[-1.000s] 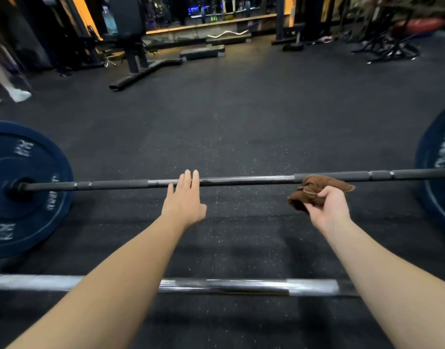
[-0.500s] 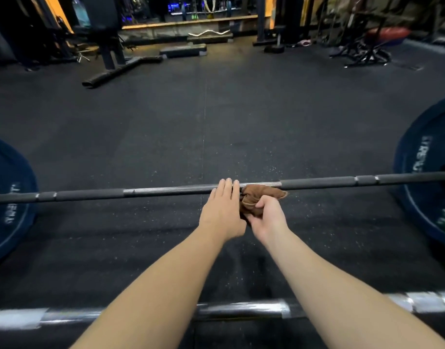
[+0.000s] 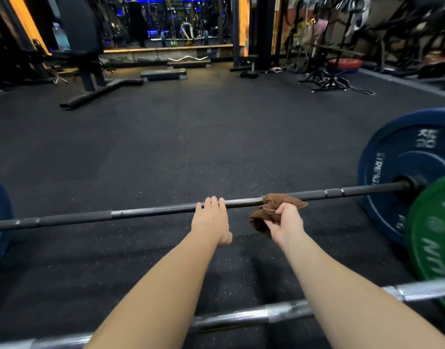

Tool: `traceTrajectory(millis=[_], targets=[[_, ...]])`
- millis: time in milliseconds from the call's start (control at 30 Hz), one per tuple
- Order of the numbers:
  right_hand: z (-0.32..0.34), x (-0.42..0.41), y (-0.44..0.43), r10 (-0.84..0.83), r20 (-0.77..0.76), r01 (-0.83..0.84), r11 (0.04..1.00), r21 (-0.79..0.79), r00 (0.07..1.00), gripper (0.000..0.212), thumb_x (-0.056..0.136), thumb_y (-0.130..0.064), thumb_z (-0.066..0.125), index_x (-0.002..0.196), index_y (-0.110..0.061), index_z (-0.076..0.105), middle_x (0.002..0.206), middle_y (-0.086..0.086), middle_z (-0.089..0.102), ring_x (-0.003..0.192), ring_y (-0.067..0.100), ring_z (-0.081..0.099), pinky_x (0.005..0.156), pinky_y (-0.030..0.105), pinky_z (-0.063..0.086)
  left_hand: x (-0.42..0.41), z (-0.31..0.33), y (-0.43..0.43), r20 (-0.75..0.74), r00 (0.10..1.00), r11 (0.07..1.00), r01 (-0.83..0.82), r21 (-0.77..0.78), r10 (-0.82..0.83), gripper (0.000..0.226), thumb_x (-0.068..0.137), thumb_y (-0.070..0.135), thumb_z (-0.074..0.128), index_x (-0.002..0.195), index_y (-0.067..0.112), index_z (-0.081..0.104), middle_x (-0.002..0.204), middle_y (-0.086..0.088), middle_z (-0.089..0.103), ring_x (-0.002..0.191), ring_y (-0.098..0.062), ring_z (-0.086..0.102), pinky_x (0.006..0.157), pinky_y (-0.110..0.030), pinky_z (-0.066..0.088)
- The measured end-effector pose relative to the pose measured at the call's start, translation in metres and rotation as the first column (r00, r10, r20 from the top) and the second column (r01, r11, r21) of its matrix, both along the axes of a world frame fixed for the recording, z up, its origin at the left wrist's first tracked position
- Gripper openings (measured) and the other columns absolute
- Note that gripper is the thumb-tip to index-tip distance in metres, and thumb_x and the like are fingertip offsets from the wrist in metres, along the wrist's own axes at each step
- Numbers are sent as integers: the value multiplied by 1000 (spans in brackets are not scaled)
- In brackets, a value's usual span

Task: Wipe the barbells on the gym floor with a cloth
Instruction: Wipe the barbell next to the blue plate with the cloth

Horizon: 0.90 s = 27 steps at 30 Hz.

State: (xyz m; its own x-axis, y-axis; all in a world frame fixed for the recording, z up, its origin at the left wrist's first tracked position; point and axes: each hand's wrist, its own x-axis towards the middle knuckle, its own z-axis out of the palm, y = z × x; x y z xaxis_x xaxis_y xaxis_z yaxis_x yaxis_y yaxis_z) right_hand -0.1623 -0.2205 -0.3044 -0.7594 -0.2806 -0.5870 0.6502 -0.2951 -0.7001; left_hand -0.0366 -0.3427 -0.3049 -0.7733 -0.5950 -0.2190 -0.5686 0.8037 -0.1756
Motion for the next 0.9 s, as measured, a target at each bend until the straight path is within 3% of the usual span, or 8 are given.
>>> traceTrajectory(millis=[133, 267, 400, 533, 633, 900], targets=[[-13, 13, -19, 19, 4, -19, 1000, -9, 1000, 55, 79, 11, 34, 133, 4, 45, 117, 24, 64, 100, 39, 69, 99, 54, 53, 3, -10, -1, -71, 997, 999, 27, -41, -30, 99, 95, 49, 54, 161, -2, -1, 166, -20, 11, 155, -35, 9, 126, -46, 15], [-31, 41, -49, 139, 19, -138, 989, -46, 990, 65, 73, 10, 38, 135, 0, 52, 119, 22, 67, 104, 37, 67, 100, 52, 51, 10, -30, -4, -106, 991, 993, 78, -83, -87, 92, 97, 40, 45, 160, -5, -6, 168, -25, -1, 157, -39, -4, 128, -45, 6], [-39, 54, -67, 234, 52, -226, 965, -130, 971, 83, 50, 3, 42, 131, 5, 56, 116, 26, 69, 97, 41, 68, 79, 46, 60, 12, -44, -10, -125, 985, 987, 101, -123, -116, 87, 97, 37, 37, 159, -4, -7, 169, -25, -2, 157, -40, -5, 128, -48, 7], [-41, 35, -58, 163, 52, -154, 977, -149, 985, 73, 56, 6, 40, 127, 3, 56, 120, 29, 66, 108, 46, 66, 92, 54, 56, 11, -42, -8, -115, 988, 988, 91, -126, -106, 93, 96, 41, 44, 160, -3, -8, 169, -24, -3, 157, -40, -5, 128, -47, 9], [-42, 6, -39, 87, 36, -81, 985, -153, 996, 82, 47, 4, 40, 128, 8, 53, 121, 33, 63, 106, 53, 66, 94, 62, 54, 11, -38, -7, -78, 990, 982, 102, -157, -115, 95, 98, 45, 43, 159, -3, -10, 169, -23, -4, 157, -39, -5, 128, -47, 10], [-38, -69, 33, 13, -23, -15, 996, -87, 1000, 89, 42, 3, 41, 130, 10, 51, 120, 33, 65, 100, 53, 69, 91, 57, 57, 10, -33, 0, -52, 994, 978, 84, -192, -96, 92, 100, 47, 41, 160, -3, -9, 169, -22, -2, 157, -38, -2, 128, -46, 11]])
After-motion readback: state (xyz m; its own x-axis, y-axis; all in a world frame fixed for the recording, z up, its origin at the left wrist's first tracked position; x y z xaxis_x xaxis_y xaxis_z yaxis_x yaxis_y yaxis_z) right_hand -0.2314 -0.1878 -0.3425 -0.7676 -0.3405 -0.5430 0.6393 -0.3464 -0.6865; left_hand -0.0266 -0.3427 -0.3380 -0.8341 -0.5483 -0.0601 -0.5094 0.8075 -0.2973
